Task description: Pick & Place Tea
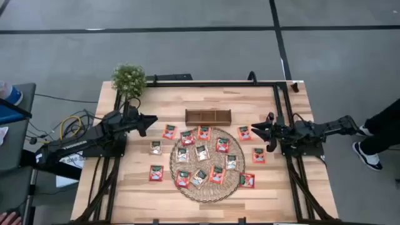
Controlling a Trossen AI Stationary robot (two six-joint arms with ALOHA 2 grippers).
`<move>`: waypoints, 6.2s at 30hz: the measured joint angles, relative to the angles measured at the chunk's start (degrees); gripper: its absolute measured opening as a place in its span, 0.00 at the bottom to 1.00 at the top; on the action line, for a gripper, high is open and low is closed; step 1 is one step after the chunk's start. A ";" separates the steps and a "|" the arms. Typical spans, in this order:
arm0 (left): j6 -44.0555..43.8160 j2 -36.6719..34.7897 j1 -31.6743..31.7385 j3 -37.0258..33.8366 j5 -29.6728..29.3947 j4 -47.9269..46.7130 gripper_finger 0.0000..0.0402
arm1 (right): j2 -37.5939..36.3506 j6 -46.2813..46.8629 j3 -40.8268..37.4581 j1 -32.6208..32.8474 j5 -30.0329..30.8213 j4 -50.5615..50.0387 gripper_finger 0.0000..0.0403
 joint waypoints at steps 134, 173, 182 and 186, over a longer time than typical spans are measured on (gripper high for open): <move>4.11 -0.01 -0.02 0.01 -1.09 0.04 0.24 | 38.65 22.33 35.91 -0.07 -0.75 -57.49 0.25; -0.11 -0.02 -0.02 0.02 0.15 1.25 0.24 | 65.17 -0.34 35.91 -31.01 -26.99 -44.22 0.26; -0.17 -0.02 -0.02 0.02 0.20 1.40 0.24 | 68.22 -1.27 35.91 -33.26 -29.83 -40.68 0.32; -0.17 -0.01 -0.02 0.02 0.20 1.42 0.24 | 69.58 2.89 35.91 -34.58 -29.54 -40.68 0.44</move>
